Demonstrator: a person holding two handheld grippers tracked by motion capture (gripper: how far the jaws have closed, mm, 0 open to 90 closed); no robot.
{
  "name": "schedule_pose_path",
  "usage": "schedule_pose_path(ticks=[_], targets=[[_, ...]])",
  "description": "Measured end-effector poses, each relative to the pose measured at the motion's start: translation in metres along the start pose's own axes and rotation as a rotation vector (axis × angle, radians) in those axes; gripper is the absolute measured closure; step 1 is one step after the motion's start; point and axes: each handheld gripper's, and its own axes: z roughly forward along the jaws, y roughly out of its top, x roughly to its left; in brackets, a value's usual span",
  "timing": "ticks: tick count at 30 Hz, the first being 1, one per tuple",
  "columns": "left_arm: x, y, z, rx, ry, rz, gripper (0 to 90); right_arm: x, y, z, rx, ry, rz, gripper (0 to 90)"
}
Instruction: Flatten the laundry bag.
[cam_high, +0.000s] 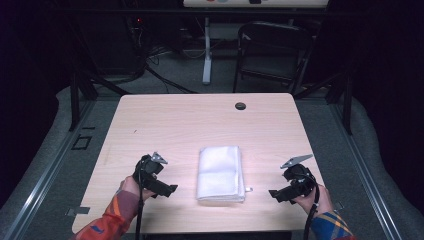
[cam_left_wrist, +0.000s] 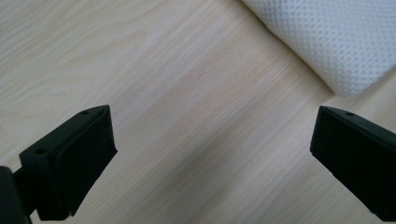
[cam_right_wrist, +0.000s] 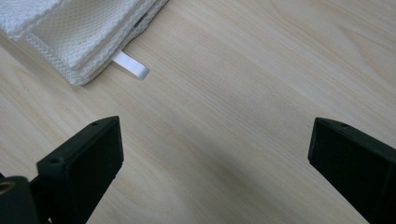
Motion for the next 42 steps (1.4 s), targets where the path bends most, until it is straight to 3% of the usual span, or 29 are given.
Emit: schedule_pose_path(ticks=[18,27,37,40,42], targets=[[-0.027,0.025,0.006,-0.064,-0.037,0.077,0.0,0.003,0.005,0.006,0.02,0.039,0.005,3.4],[-0.047,0.04,0.021,-0.03,-0.067,0.155,0.0,0.004,0.005,0.008,0.016,0.037,0.009,4.0],[-0.059,0.049,0.032,-0.024,-0.089,0.202,0.0,0.004,0.005,0.007,0.041,0.048,-0.005,4.5],[-0.064,0.051,0.034,-0.029,-0.09,0.214,0.0,0.004,0.005,0.008,0.034,0.049,-0.001,4.7],[-0.068,0.053,0.035,-0.038,-0.067,0.235,0.0,0.004,0.005,0.008,0.039,0.047,-0.005,4.9]])
